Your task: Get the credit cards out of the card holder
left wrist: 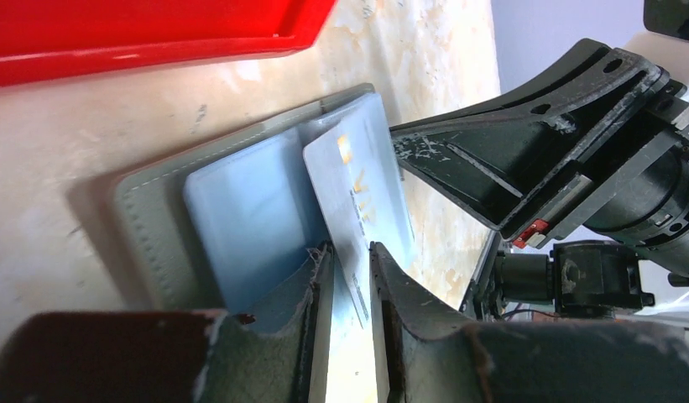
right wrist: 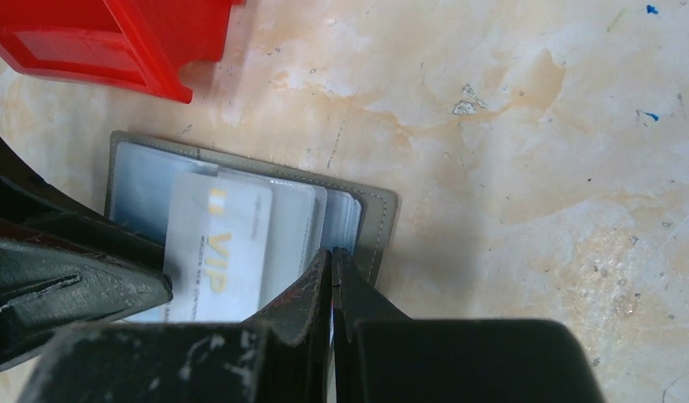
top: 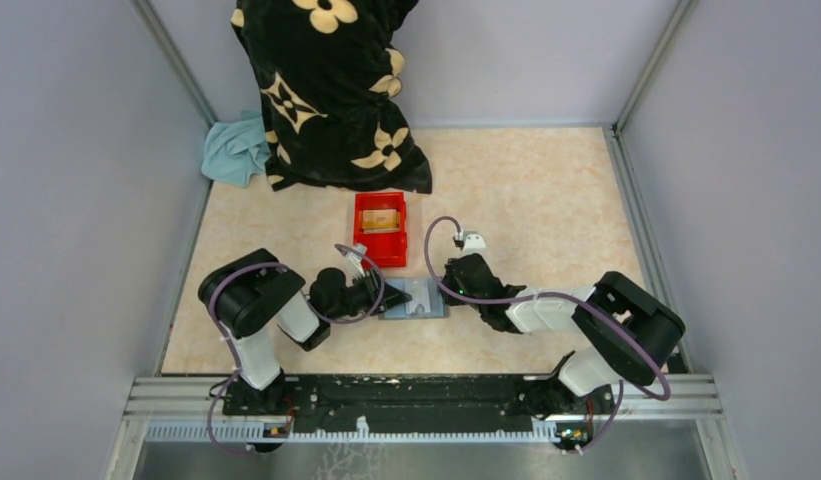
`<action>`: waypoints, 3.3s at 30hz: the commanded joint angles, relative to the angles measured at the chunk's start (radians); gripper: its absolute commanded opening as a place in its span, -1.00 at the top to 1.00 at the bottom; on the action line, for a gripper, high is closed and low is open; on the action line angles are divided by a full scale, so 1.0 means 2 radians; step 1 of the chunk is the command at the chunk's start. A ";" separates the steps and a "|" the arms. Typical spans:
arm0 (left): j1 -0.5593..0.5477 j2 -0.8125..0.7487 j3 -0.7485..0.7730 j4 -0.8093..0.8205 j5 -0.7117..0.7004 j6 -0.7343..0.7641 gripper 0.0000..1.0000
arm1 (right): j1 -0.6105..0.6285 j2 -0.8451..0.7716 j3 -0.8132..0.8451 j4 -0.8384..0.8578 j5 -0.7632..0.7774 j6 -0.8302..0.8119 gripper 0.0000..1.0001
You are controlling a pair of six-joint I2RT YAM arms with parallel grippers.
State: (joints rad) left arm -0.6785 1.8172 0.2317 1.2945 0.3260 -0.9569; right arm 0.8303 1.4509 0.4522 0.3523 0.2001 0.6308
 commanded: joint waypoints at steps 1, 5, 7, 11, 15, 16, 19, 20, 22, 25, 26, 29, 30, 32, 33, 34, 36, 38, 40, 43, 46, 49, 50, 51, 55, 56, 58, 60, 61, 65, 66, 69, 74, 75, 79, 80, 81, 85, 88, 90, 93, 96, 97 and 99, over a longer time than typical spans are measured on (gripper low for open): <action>0.012 -0.013 -0.018 0.020 0.003 0.006 0.48 | 0.011 0.025 -0.013 -0.053 -0.033 -0.004 1.00; 0.014 -0.007 -0.015 0.024 0.010 0.003 0.70 | 0.011 0.029 -0.012 -0.053 -0.034 -0.004 1.00; 0.014 0.000 -0.013 0.033 0.018 -0.001 0.86 | 0.011 0.030 -0.012 -0.053 -0.033 -0.004 1.00; 0.014 0.020 -0.013 0.068 0.033 -0.011 1.00 | 0.011 0.033 -0.011 -0.052 -0.034 -0.004 1.00; 0.023 0.024 -0.028 0.099 0.039 -0.016 1.00 | 0.011 0.034 -0.011 -0.053 -0.032 -0.004 1.00; 0.027 0.020 -0.034 0.103 0.041 -0.015 1.00 | 0.011 0.035 -0.011 -0.054 -0.031 -0.004 1.00; 0.046 0.007 -0.052 0.108 0.049 -0.010 1.00 | 0.011 0.037 -0.008 -0.056 -0.031 -0.006 1.00; 0.052 0.001 -0.059 0.109 0.051 -0.007 1.00 | 0.011 0.037 -0.008 -0.056 -0.031 -0.007 1.00; 0.063 -0.010 -0.070 0.109 0.056 -0.003 1.00 | 0.011 0.038 -0.006 -0.057 -0.030 -0.008 1.00; 0.072 -0.027 -0.085 0.110 0.064 0.002 1.00 | 0.011 0.040 -0.001 -0.059 -0.029 -0.013 1.00; 0.074 -0.033 -0.090 0.113 0.066 0.003 1.00 | 0.011 0.041 0.000 -0.060 -0.029 -0.015 1.00; 0.077 -0.056 -0.105 0.119 0.068 0.003 1.00 | 0.011 0.041 0.008 -0.064 -0.030 -0.021 1.00; 0.078 -0.066 -0.108 0.120 0.070 0.002 1.00 | 0.011 0.040 0.010 -0.064 -0.032 -0.023 1.00; 0.080 -0.091 -0.111 0.119 0.075 0.002 1.00 | 0.011 0.034 0.011 -0.054 -0.042 -0.029 1.00; 0.081 -0.103 -0.111 0.117 0.077 0.000 1.00 | 0.011 0.028 0.010 -0.047 -0.048 -0.030 1.00; 0.082 -0.114 -0.111 0.115 0.079 -0.002 1.00 | 0.011 0.021 0.008 -0.039 -0.056 -0.032 1.00; 0.082 -0.138 -0.109 0.106 0.082 -0.007 1.00 | 0.011 0.000 0.000 -0.020 -0.072 -0.034 1.00; 0.083 -0.163 -0.107 0.092 0.082 -0.011 1.00 | 0.010 -0.022 -0.007 -0.001 -0.088 -0.034 1.00; 0.083 -0.190 -0.105 0.070 0.078 -0.008 1.00 | 0.010 -0.045 -0.013 0.018 -0.102 -0.034 1.00; 0.084 -0.231 -0.105 0.049 0.068 0.002 1.00 | 0.009 -0.083 -0.027 0.046 -0.115 -0.032 1.00; 0.088 -0.270 -0.086 -0.004 0.068 0.010 1.00 | 0.001 -0.123 -0.042 0.077 -0.134 -0.027 0.69; 0.089 -0.296 -0.059 -0.056 0.074 0.019 1.00 | -0.018 -0.158 -0.048 0.093 -0.174 -0.018 0.32; 0.090 -0.300 -0.053 -0.061 0.077 0.020 1.00 | -0.025 -0.167 -0.050 0.101 -0.192 -0.016 0.22; 0.091 -0.302 -0.047 -0.063 0.080 0.018 1.00 | -0.033 -0.176 -0.051 0.108 -0.204 -0.013 0.20; 0.096 -0.283 -0.029 -0.026 0.104 -0.004 1.00 | -0.052 -0.208 -0.050 0.119 -0.236 -0.005 0.17; 0.096 -0.274 -0.028 -0.009 0.108 -0.015 1.00 | -0.056 -0.212 -0.047 0.117 -0.239 -0.003 0.17; 0.098 -0.251 -0.026 0.034 0.119 -0.037 1.00 | -0.059 -0.215 -0.042 0.125 -0.253 0.002 0.17; 0.098 -0.223 -0.024 0.082 0.133 -0.054 1.00 | -0.059 -0.212 -0.042 0.149 -0.275 0.015 0.17; 0.098 -0.207 -0.023 0.107 0.139 -0.065 1.00 | -0.059 -0.209 -0.043 0.162 -0.285 0.023 0.17; 0.099 -0.150 -0.022 0.210 0.158 -0.104 1.00 | -0.059 -0.190 -0.047 0.205 -0.307 0.043 0.17; 0.100 -0.139 -0.026 0.235 0.157 -0.115 1.00 | -0.059 -0.185 -0.049 0.210 -0.309 0.044 0.17; 0.100 -0.127 -0.022 0.248 0.162 -0.128 1.00 | -0.059 -0.175 -0.055 0.220 -0.306 0.044 0.17; 0.102 -0.147 -0.028 0.247 0.158 -0.118 1.00 | -0.059 -0.181 -0.058 0.207 -0.293 0.039 0.17; 0.102 -0.148 -0.028 0.248 0.158 -0.118 1.00 | -0.059 -0.183 -0.058 0.202 -0.290 0.038 0.17; 0.102 -0.144 -0.027 0.248 0.157 -0.120 1.00 | -0.059 -0.183 -0.054 0.184 -0.289 0.029 0.17; 0.102 -0.144 -0.027 0.248 0.157 -0.120 1.00 | -0.059 -0.181 -0.054 0.182 -0.289 0.028 0.17; 0.102 -0.145 -0.025 0.248 0.156 -0.120 1.00 | -0.059 -0.179 -0.054 0.180 -0.289 0.027 0.17; 0.102 -0.148 -0.014 0.248 0.161 -0.124 1.00 | -0.059 -0.164 -0.058 0.190 -0.290 0.028 0.17; 0.102 -0.148 -0.007 0.248 0.162 -0.127 1.00 | -0.059 -0.150 -0.059 0.207 -0.294 0.033 0.17; 0.102 -0.148 -0.004 0.248 0.163 -0.129 1.00 | -0.059 -0.144 -0.059 0.214 -0.296 0.035 0.17; 0.102 -0.149 -0.003 0.248 0.163 -0.131 1.00 | -0.059 -0.138 -0.061 0.223 -0.296 0.039 0.17; 0.102 -0.150 -0.008 0.248 0.160 -0.130 1.00 | -0.059 -0.140 -0.063 0.225 -0.295 0.043 0.17; 0.102 -0.151 -0.008 0.248 0.160 -0.130 1.00 | -0.059 -0.141 -0.063 0.224 -0.294 0.043 0.17; 0.102 -0.151 -0.010 0.248 0.160 -0.129 1.00 | -0.059 -0.143 -0.062 0.225 -0.296 0.042 0.40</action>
State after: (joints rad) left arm -0.4797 1.5349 0.2089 1.5120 0.6331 -1.2057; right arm 0.7170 1.1728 0.3210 0.7227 -0.3866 0.7109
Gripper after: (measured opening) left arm 0.005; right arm 0.400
